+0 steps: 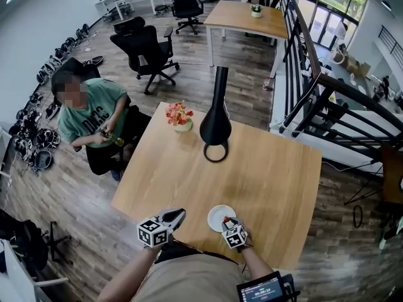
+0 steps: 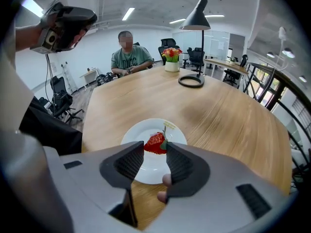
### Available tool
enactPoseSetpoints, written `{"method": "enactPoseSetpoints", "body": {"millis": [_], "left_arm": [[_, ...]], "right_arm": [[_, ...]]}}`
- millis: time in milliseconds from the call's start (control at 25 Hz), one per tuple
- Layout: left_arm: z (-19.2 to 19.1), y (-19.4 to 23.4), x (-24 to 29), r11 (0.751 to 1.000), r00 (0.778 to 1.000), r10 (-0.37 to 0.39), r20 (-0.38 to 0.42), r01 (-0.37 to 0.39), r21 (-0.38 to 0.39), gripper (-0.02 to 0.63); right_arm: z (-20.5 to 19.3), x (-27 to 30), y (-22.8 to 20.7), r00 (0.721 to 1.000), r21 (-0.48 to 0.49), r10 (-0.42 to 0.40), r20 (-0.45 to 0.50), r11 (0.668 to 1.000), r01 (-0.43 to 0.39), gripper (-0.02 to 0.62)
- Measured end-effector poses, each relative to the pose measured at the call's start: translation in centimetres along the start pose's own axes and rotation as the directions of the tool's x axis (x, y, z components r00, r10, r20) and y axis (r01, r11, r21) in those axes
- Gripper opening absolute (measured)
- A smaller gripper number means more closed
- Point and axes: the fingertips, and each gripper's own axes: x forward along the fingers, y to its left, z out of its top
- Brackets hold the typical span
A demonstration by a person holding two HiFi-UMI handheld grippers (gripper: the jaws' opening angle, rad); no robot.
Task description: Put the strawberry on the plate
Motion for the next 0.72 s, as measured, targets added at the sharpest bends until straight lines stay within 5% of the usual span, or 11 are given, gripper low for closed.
{"method": "enactPoseSetpoints", "body": {"millis": [720], "left_arm": [[-0.5,0.0,-0.3,1.000,1.000,0.010,-0.010,-0.010,-0.002,0.006]], "right_arm": [[-2.3,3.3,0.2,0.992,-0.021,0.004,-0.127,1.000,-0.006,0.152]]}}
